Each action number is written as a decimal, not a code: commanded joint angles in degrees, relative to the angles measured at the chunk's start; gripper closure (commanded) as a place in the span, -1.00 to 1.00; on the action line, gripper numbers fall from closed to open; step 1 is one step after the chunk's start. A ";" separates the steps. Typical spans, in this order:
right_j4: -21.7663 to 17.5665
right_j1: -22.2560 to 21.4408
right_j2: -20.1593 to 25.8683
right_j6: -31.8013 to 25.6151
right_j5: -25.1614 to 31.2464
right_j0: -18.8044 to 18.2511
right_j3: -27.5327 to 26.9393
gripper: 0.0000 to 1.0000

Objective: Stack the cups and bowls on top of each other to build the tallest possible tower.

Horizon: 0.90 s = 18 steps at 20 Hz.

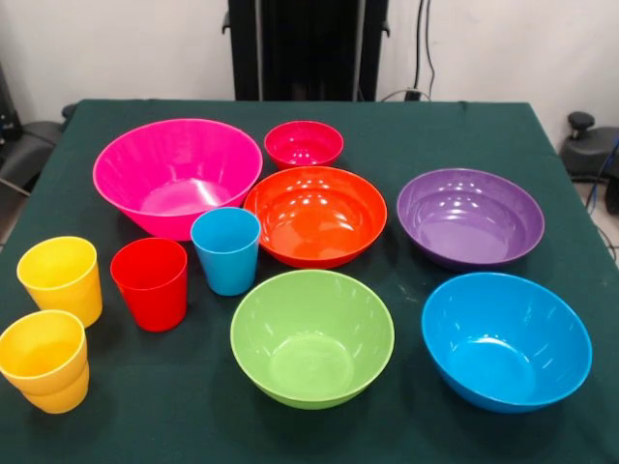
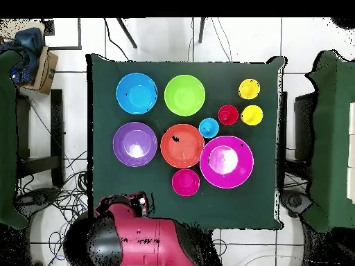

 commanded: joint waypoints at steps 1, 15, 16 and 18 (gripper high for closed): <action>-0.21 6.51 1.96 11.63 -5.83 1.99 4.26 -1.00; -6.11 41.67 -4.12 12.64 -42.19 12.29 -6.19 -1.00; -5.94 42.56 -4.51 12.74 -43.80 13.04 -6.23 -1.00; -5.77 43.55 -4.73 13.05 -47.76 13.31 -5.81 -1.00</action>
